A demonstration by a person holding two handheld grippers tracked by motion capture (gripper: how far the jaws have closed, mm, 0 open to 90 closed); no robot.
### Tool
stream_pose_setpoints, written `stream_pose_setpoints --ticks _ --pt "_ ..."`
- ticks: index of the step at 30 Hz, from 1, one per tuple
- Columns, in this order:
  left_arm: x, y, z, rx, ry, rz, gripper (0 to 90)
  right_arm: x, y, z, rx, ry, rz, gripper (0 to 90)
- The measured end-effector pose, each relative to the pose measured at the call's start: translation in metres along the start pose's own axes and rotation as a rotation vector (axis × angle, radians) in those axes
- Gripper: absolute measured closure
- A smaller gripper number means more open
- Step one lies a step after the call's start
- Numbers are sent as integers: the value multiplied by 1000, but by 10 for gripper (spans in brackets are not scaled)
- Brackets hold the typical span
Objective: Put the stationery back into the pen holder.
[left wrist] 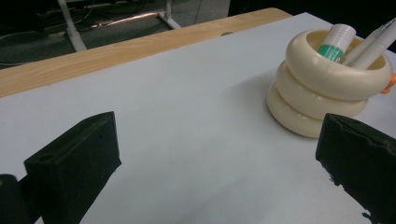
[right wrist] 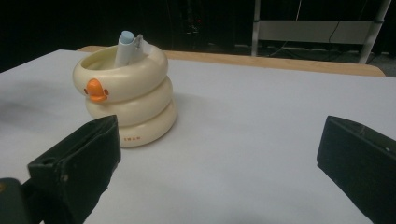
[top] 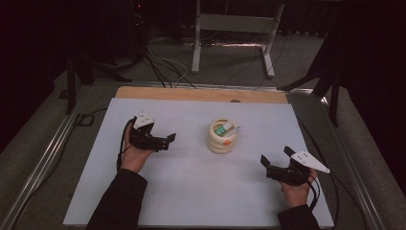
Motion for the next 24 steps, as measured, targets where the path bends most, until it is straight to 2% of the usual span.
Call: stream_pose_setpoints --ticks 5,13,18,22,24 --pt "8 -10 4 -19 -21 -12 1 1 0 0 -1 0 -1 0" --pt "18 -24 13 -39 -13 -47 1 2 0 0 -1 -1 -5 0" --pt "23 -29 21 -41 -27 -49 1 3 1 0 -1 -4 -6 0" --pt "26 -32 25 -46 -22 -55 1 3 1 0 -1 -6 -6 0" --pt "28 -35 29 -58 -19 -78 1 3 1 0 -2 -4 -7 0"
Point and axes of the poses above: each handheld gripper's, and its own axes: y roughly forward along the jaws, z roughly out of its underside, x roughly to its left, the point moved 9 cm from there along y, roughly forward along the jaws, and after that the axes turned 8 degrees about -z, right-handed, at the moved point
